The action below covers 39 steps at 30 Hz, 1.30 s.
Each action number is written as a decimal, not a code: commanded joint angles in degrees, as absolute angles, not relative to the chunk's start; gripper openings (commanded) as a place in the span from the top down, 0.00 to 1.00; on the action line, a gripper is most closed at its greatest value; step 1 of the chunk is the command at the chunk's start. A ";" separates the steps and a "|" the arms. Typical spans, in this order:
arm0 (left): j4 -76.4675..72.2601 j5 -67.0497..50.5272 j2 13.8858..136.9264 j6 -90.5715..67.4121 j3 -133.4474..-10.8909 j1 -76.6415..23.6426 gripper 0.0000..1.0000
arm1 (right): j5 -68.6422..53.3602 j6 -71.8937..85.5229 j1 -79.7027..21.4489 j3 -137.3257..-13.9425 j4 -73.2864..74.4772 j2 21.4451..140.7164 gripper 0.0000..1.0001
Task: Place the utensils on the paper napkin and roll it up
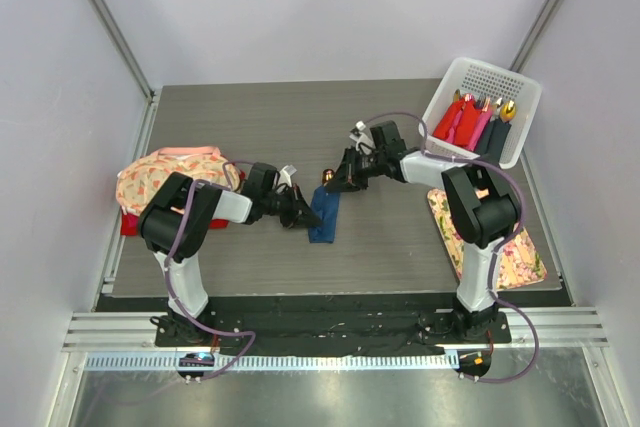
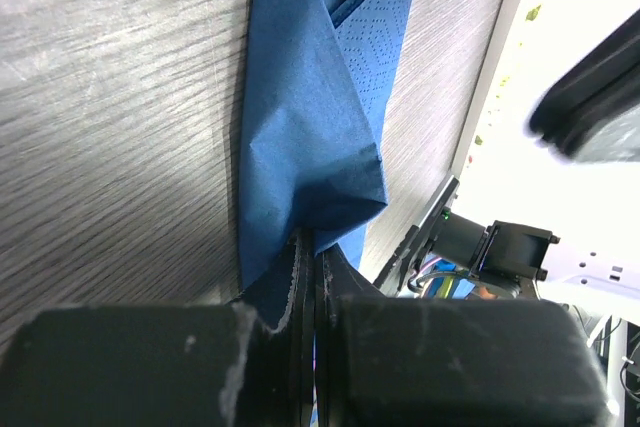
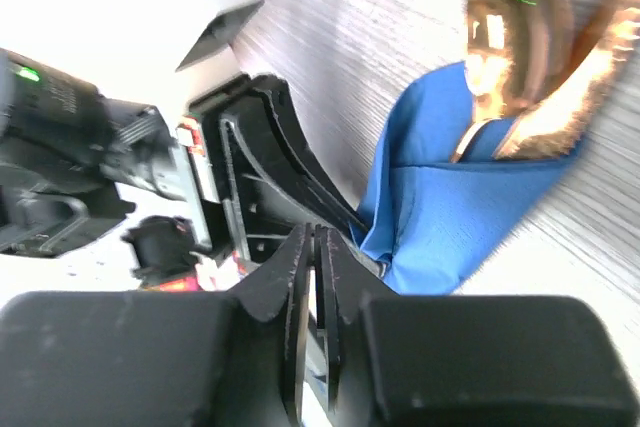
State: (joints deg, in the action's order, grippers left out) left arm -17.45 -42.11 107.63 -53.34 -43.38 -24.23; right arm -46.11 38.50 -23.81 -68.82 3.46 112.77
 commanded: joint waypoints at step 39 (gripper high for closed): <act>-17.49 -37.53 100.81 -52.91 -47.28 -27.86 1.00 | -38.41 48.78 -22.67 -59.94 -7.82 122.08 0.99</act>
